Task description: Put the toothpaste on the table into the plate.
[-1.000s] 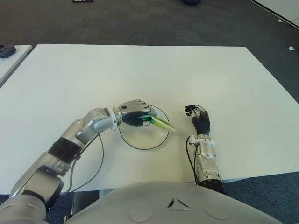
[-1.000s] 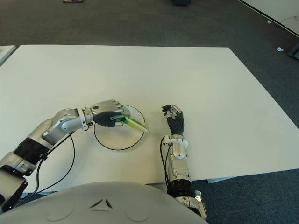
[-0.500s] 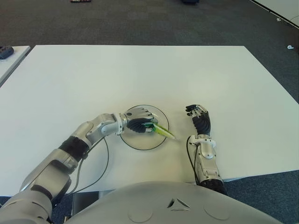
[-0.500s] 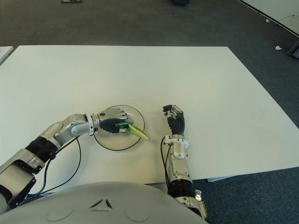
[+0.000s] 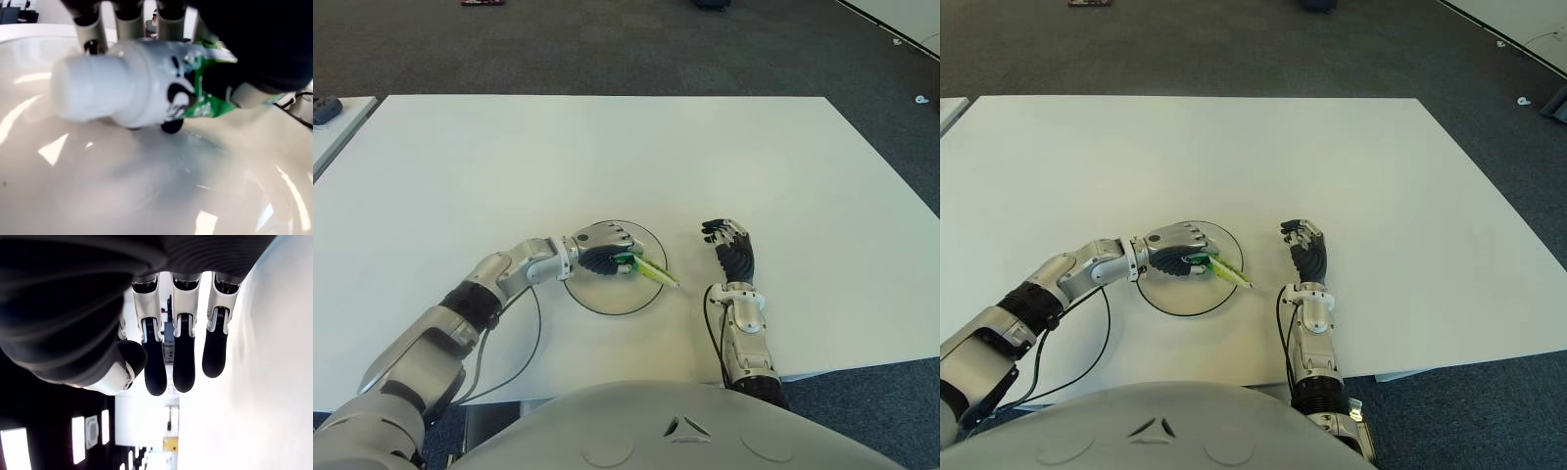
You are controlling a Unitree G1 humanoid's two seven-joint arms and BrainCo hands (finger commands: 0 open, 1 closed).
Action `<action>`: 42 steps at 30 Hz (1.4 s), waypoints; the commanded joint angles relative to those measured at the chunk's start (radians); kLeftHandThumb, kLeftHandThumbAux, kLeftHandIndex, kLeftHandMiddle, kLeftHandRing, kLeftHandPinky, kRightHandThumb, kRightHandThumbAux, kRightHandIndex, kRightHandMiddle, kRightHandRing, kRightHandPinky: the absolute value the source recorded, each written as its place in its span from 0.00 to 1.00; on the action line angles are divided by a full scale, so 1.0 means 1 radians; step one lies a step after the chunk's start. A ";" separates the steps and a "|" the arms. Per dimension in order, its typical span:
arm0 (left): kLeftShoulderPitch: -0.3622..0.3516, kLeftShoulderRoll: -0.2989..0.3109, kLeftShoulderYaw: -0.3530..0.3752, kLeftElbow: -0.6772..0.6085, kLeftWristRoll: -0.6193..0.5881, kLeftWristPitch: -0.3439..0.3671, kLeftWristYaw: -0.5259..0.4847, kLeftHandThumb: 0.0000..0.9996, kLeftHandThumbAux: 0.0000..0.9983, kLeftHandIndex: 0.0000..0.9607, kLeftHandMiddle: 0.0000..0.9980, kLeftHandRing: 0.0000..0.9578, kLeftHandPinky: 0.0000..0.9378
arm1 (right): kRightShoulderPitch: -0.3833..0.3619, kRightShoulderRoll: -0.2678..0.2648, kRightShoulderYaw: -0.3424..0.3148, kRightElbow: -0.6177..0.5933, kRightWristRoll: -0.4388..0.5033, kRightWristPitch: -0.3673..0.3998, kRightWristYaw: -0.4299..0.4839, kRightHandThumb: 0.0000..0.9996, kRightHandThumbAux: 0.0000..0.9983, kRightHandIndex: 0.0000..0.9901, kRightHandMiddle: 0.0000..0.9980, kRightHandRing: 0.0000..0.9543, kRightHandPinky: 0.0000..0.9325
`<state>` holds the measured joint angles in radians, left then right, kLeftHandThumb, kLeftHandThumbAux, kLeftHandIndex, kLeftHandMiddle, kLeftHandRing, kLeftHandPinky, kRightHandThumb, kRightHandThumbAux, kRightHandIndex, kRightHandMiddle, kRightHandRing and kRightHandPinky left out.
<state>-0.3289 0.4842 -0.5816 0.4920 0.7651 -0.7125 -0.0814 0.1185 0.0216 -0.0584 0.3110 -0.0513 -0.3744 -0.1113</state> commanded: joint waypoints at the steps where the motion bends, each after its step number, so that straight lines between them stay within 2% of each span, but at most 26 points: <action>1: 0.020 0.032 -0.027 0.024 0.086 0.026 0.038 0.70 0.71 0.45 0.75 0.79 0.80 | 0.007 0.004 0.002 0.000 0.006 0.015 0.002 0.71 0.73 0.43 0.44 0.44 0.45; 6: 0.022 0.061 -0.035 -0.019 0.146 0.014 0.122 0.70 0.71 0.45 0.71 0.75 0.72 | 0.006 0.002 0.003 0.003 0.001 0.009 0.001 0.71 0.73 0.43 0.45 0.44 0.45; 9: 0.035 0.078 -0.024 -0.059 0.151 0.014 0.145 0.70 0.71 0.44 0.65 0.65 0.63 | 0.006 0.001 0.004 0.003 -0.001 0.009 0.001 0.71 0.73 0.43 0.45 0.44 0.45; 14: 0.051 0.098 -0.002 -0.113 0.158 0.009 0.203 0.69 0.71 0.44 0.58 0.59 0.56 | 0.003 0.000 0.003 0.005 -0.002 0.012 0.000 0.71 0.73 0.43 0.44 0.44 0.44; 15: 0.052 0.098 -0.001 -0.116 0.161 0.013 0.211 0.55 0.64 0.40 0.51 0.52 0.51 | 0.002 0.000 0.003 0.005 -0.002 0.012 0.000 0.71 0.73 0.43 0.44 0.44 0.44; 16: 0.051 0.098 -0.001 -0.120 0.168 0.019 0.218 0.45 0.60 0.37 0.47 0.48 0.47 | 0.001 0.000 0.003 0.006 -0.003 0.013 0.000 0.71 0.73 0.43 0.44 0.43 0.44; 19: 0.047 0.099 -0.002 -0.127 0.183 0.033 0.232 0.31 0.51 0.26 0.33 0.36 0.36 | -0.001 -0.001 0.003 0.008 -0.003 0.014 0.000 0.71 0.73 0.43 0.44 0.43 0.44; 22: 0.045 0.100 -0.002 -0.141 0.205 0.056 0.246 0.25 0.46 0.17 0.24 0.27 0.28 | -0.003 -0.001 0.002 0.010 0.000 0.015 0.001 0.71 0.73 0.43 0.45 0.44 0.45; 30: 0.054 0.133 0.023 -0.221 0.228 0.086 0.246 0.17 0.41 0.03 0.07 0.08 0.08 | -0.008 0.002 -0.002 0.013 0.008 0.017 0.003 0.71 0.73 0.43 0.45 0.44 0.45; 35: 0.062 0.137 0.028 -0.239 0.229 0.095 0.244 0.14 0.39 0.00 0.02 0.02 0.02 | -0.010 0.002 -0.002 0.018 0.011 0.014 0.006 0.71 0.73 0.43 0.45 0.44 0.45; 42: 0.065 0.144 0.038 -0.252 0.213 0.092 0.238 0.13 0.36 0.00 0.00 0.00 0.00 | -0.014 -0.001 -0.001 0.023 0.005 0.010 0.004 0.71 0.73 0.43 0.45 0.44 0.45</action>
<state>-0.2762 0.6158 -0.5550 0.2473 0.9807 -0.6243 0.1670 0.1156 0.0208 -0.0607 0.3200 -0.0498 -0.3745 -0.1092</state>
